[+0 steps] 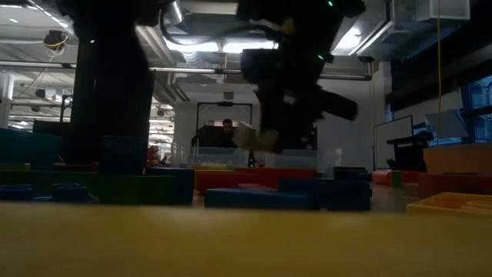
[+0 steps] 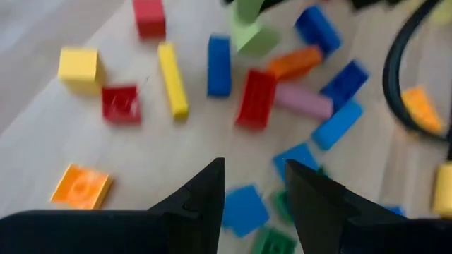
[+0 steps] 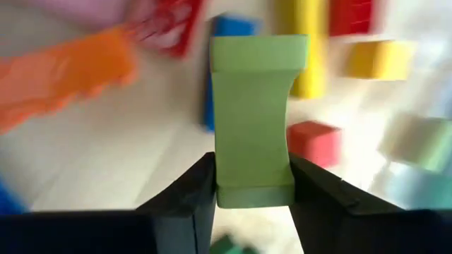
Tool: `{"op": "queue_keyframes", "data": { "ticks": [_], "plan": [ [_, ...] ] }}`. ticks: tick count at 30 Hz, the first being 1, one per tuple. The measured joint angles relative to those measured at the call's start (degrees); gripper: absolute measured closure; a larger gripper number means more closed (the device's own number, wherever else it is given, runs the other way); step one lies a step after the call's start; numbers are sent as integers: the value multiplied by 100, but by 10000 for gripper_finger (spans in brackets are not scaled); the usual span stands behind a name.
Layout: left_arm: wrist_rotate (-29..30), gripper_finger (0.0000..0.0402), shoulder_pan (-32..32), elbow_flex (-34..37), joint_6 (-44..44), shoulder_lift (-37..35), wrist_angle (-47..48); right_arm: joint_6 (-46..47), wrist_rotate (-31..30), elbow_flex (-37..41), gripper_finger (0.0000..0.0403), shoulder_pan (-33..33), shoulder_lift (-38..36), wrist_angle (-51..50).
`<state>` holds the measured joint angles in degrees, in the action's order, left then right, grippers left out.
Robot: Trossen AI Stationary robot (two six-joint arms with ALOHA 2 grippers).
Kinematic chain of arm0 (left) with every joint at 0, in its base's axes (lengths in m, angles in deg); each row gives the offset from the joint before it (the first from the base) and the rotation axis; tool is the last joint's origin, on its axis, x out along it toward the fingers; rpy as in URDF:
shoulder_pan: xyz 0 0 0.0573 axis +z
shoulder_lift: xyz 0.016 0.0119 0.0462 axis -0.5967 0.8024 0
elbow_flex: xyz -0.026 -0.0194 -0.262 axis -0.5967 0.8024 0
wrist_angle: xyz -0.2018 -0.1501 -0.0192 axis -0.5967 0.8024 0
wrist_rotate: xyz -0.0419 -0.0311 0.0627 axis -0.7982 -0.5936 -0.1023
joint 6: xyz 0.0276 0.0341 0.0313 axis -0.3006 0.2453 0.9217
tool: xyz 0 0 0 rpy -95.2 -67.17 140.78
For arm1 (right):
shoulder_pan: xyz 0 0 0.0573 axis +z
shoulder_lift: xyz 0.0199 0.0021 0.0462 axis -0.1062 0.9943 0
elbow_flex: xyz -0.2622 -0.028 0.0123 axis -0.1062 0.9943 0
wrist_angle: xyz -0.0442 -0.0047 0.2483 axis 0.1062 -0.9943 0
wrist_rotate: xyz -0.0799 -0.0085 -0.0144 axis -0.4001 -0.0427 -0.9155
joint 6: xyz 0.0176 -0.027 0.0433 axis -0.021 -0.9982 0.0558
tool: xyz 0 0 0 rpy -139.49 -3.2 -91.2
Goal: Sort blocks by size
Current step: Put the light green block into the blue bin
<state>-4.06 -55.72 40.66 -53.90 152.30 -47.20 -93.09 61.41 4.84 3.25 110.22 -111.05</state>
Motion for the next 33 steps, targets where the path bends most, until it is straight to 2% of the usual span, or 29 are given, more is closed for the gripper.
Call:
{"op": "queue_keyframes", "data": {
  "ticks": [3, 6, 10, 16, 20, 25, 29, 33],
  "plan": [
    [164, 271, 1, 0, 285, 0, -377, 347, -532, -144, 264, 0, 0, 170],
    [238, 271, 1, 0, 1047, 0, -568, 496, -837, -295, 257, -3, -2, 254],
    [332, 271, -1, 0, 2244, 0, -711, 756, -837, -422, 245, -4, -2, 414],
    [575, 270, 1, 0, 3374, -2, -764, 1212, -766, -589, 263, -2, -12, 508],
    [579, 252, 37, 0, 3423, -2, -765, 1267, -458, -599, 258, -2, -13, 505],
    [658, 206, 190, 0, 3399, -2, -760, 1546, -73, -599, 242, -2, -13, 520],
    [662, 176, 323, 0, 3537, -2, -765, 1577, -72, -599, 258, 0, -13, 576],
    [665, 165, 419, 0, 3532, -2, -771, 1580, -74, -599, 266, 0, -13, 758]
  ]
}}
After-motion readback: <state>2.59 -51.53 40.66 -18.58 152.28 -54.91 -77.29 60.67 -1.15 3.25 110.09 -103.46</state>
